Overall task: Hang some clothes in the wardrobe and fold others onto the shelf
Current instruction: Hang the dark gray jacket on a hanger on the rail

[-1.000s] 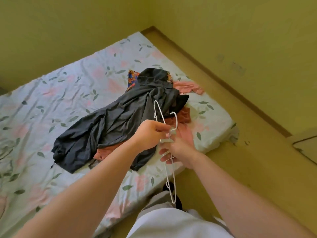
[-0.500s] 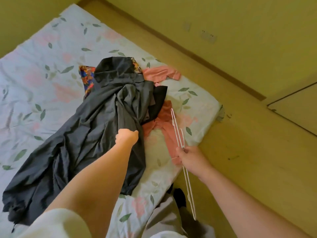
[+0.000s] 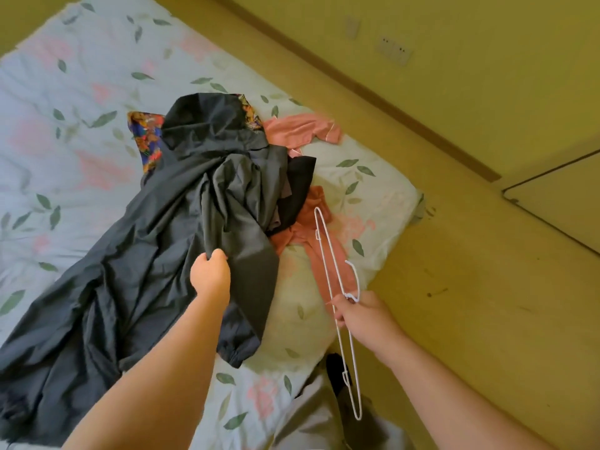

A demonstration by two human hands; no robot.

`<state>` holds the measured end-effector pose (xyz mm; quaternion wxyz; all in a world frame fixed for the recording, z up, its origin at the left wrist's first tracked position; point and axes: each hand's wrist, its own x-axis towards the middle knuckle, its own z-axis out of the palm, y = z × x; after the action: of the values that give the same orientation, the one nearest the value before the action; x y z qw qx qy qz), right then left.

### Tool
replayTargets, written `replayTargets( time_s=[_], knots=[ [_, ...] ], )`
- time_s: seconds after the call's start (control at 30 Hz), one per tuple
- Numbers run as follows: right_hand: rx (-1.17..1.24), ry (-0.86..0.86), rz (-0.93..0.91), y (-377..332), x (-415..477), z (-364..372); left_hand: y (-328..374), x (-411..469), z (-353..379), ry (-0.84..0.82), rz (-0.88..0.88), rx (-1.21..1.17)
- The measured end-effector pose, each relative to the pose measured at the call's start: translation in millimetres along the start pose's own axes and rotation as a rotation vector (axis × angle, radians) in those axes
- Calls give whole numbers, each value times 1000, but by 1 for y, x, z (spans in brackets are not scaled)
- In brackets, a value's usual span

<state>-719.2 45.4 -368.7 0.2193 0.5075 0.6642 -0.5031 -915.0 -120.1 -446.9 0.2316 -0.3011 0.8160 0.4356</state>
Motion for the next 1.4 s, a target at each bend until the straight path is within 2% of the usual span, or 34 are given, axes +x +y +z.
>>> replayTargets(
  time_s=[0.13,0.23,0.37,0.43,0.57,0.83,1.07,1.27,1.4],
  knots=[
    [44,-17,-23,-24,-10,-1,32,-31,-57,-109,-125,-331],
    [46,-9,-74,-46,-22,2,51,-70,-101,-196,-202,-401],
    [51,-46,-101,-68,-45,10,51,-134,-146,-369,-133,-450],
    [68,-82,-124,-72,-57,15,38,-165,-165,-342,-66,-441],
    [45,-211,-116,-62,-74,31,1,-237,-198,-239,-54,-557],
    [160,-684,206,-9,-115,87,-72,-359,-261,-43,141,-679],
    [138,-729,164,29,-172,134,-108,-427,-308,31,276,-879],
    [105,-794,324,74,-198,150,-113,-456,-328,23,400,-1080],
    [38,-877,228,84,-214,160,-115,-463,-334,-10,402,-1197]
  ],
)
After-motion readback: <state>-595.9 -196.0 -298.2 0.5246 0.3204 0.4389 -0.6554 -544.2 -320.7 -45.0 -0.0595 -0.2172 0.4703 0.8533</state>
